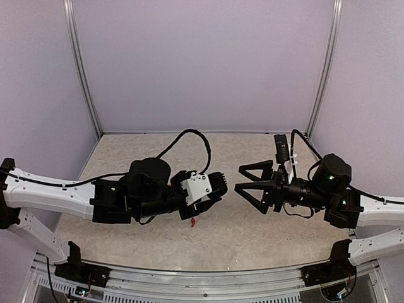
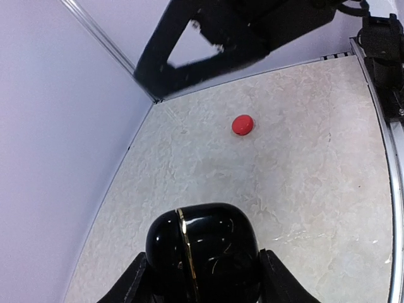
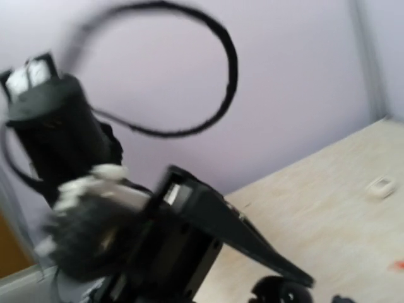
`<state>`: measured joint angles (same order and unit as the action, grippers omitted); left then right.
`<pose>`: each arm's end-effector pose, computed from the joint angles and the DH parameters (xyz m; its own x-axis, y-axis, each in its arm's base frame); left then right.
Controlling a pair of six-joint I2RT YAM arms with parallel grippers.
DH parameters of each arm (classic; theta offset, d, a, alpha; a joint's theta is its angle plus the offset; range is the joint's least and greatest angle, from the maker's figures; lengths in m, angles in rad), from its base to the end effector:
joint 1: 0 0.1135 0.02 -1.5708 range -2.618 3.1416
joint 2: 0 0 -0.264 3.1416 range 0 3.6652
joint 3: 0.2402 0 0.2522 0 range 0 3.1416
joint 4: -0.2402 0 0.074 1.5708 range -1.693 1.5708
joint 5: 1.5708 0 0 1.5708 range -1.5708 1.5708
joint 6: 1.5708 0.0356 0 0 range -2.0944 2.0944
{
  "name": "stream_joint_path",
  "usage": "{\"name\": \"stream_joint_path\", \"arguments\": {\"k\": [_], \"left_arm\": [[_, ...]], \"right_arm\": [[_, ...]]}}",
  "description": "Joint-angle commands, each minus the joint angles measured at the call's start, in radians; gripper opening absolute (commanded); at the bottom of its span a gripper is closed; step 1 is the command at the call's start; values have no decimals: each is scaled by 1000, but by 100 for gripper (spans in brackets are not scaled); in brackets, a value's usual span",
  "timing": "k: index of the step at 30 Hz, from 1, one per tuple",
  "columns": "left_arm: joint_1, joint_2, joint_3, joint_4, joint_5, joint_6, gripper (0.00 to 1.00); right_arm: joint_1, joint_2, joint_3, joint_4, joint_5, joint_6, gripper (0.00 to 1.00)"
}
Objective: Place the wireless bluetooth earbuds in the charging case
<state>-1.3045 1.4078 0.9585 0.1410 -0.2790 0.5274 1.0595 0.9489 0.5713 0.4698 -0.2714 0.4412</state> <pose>0.0955 -0.3129 0.2888 0.3630 0.5077 -0.7813 0.7819 0.2900 0.5518 0.1012 0.1999 0.3035 -0.3738 0.1745 -0.9109 -0.8971 0.1815 0.4029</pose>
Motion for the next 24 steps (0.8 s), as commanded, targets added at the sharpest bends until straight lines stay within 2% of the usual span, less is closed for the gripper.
{"name": "stream_joint_path", "arguments": {"k": [1, 10, 15, 20, 24], "left_arm": [[129, 16, 46, 16, 204, -156, 36], [393, 304, 272, 1, 443, -405, 36], [477, 547, 489, -109, 454, -483, 38], [540, 735, 656, -138, 449, -583, 36], [564, 876, 831, -262, 422, -614, 37]], "right_arm": [[-70, -89, -4, -91, 75, -87, 89], [-230, -206, -20, -244, 110, -131, 99], [-266, -239, -34, -297, 171, -129, 100], [-286, -255, -42, -319, 189, -121, 100], [-291, -250, -49, -322, 186, -115, 100]]}}
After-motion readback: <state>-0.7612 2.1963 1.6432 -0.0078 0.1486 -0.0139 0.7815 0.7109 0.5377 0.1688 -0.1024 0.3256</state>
